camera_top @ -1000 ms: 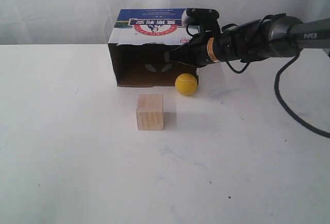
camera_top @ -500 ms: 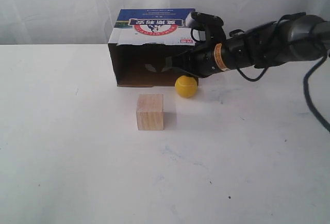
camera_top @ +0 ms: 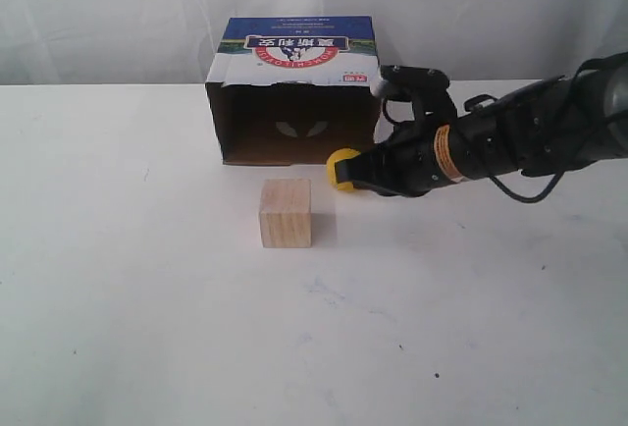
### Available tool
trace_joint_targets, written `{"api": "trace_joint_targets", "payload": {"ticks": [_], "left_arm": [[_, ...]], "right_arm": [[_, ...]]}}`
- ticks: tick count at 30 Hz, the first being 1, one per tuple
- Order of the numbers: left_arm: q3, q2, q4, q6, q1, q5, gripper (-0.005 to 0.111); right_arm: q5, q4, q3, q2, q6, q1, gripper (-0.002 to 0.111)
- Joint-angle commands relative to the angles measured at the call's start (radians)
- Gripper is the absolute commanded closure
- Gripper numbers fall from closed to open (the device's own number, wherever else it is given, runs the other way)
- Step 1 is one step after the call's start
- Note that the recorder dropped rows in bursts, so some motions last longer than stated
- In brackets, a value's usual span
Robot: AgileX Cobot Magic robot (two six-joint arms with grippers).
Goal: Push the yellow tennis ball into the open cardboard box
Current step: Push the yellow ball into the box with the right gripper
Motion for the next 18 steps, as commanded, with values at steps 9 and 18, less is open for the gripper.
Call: {"api": "trace_joint_targets", "payload": {"ticks": [9, 18], "left_arm": [[0.003, -0.005, -0.011, 0.0, -0.004, 0.003, 0.107], [0.003, -0.005, -0.011, 0.0, -0.004, 0.003, 0.107]], "right_arm": [[0.003, -0.003, -0.03, 0.154, 0.014, 0.0, 0.108], [0.069, -0.003, -0.27, 0.297, 0.014, 0.0, 0.108]]}}
